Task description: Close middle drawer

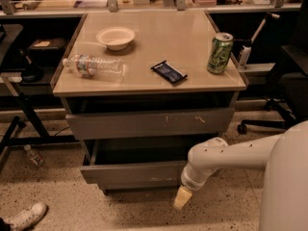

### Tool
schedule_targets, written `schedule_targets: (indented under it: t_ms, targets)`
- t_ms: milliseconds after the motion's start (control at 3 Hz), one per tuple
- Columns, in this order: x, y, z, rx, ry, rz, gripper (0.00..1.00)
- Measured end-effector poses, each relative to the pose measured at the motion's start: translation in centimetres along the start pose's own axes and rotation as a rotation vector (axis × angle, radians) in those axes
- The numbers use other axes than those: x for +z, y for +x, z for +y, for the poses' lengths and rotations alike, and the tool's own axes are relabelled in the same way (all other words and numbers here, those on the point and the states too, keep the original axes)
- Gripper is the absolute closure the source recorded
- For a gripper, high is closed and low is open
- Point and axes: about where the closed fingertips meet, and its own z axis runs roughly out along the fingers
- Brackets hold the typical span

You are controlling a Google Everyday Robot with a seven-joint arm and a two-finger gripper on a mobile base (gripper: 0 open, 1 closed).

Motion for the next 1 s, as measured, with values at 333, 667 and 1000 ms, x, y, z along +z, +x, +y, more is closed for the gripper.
schedule_targets:
  t_ms: [333, 667, 1000]
  targets:
    - [0.0, 0.0, 0.0, 0.0, 0.0, 0.0, 0.42]
    - [0.01, -0.01, -0.01, 0.0, 0.0, 0.0, 0.66]
    - [0.03, -0.11, -0.08, -0.004, 0.003, 0.0, 0.89]
